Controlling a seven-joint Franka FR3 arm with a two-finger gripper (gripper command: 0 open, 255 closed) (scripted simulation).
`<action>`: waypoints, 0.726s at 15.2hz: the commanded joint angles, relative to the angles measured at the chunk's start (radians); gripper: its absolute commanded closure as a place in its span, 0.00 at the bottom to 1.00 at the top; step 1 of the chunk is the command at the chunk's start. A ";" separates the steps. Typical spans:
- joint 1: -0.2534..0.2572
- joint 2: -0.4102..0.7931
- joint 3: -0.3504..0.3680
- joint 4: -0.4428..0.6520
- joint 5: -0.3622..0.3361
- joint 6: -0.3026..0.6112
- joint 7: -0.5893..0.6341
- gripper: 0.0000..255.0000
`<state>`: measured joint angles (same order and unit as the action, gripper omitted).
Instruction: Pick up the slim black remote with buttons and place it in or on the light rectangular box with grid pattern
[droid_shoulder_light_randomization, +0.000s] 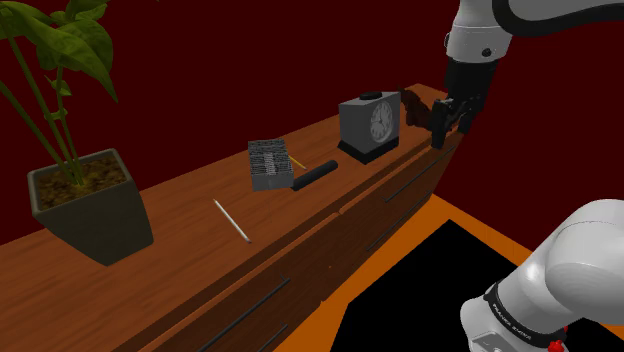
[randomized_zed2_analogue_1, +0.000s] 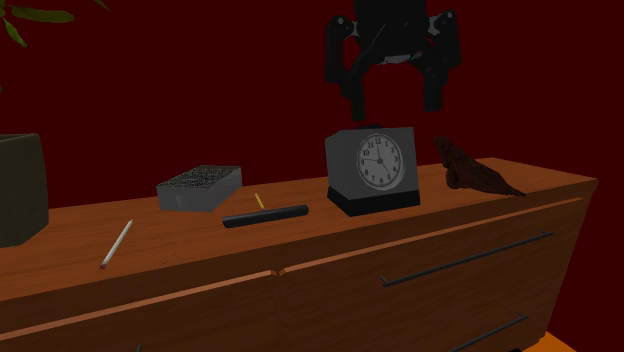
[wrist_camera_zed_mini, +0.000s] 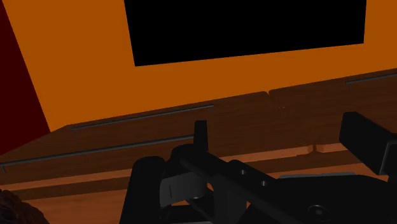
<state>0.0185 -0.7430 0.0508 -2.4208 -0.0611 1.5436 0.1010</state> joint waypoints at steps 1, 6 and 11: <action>0.000 0.000 0.000 0.000 0.000 0.000 0.000 0.00; -0.032 0.109 0.088 -0.013 0.120 0.115 0.272 0.00; -0.064 0.253 0.165 0.010 0.214 0.250 0.527 0.00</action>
<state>-0.0350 -0.5210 0.2052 -2.4150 0.1372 1.7623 0.5767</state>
